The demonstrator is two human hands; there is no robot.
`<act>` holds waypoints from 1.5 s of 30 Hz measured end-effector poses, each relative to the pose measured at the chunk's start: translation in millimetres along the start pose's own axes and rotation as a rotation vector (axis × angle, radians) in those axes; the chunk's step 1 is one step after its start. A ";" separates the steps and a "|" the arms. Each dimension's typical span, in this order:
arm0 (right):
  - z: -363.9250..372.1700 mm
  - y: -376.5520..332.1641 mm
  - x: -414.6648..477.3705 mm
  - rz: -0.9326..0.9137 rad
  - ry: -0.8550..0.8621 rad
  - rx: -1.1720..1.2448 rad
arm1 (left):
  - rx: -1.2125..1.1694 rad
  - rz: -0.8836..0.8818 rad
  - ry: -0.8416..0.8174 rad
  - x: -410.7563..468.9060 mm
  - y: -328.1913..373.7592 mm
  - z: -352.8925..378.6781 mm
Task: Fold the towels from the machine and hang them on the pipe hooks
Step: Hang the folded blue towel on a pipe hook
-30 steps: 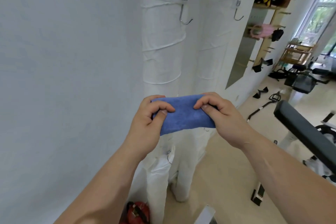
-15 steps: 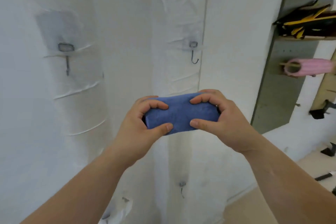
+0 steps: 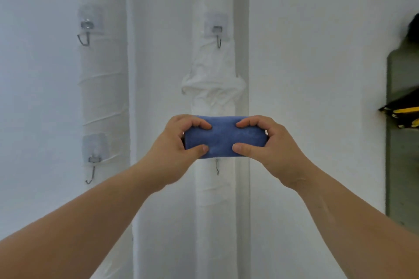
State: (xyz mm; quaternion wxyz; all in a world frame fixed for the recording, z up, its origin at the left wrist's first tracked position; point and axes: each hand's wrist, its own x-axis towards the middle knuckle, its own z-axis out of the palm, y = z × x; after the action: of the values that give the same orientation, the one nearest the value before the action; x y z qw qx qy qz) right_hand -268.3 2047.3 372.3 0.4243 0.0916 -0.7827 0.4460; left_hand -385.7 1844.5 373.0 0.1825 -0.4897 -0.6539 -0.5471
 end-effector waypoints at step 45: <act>-24.5 -47.9 242.1 -0.493 0.397 -0.783 | 0.904 0.442 0.395 227.2 43.5 -39.6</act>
State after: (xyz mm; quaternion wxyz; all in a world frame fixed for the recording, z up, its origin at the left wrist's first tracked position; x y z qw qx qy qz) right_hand -380.0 2095.2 588.5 0.6603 0.0210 -0.7506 0.0145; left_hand -464.0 1905.8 585.6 0.6054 -0.3761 -0.6587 -0.2412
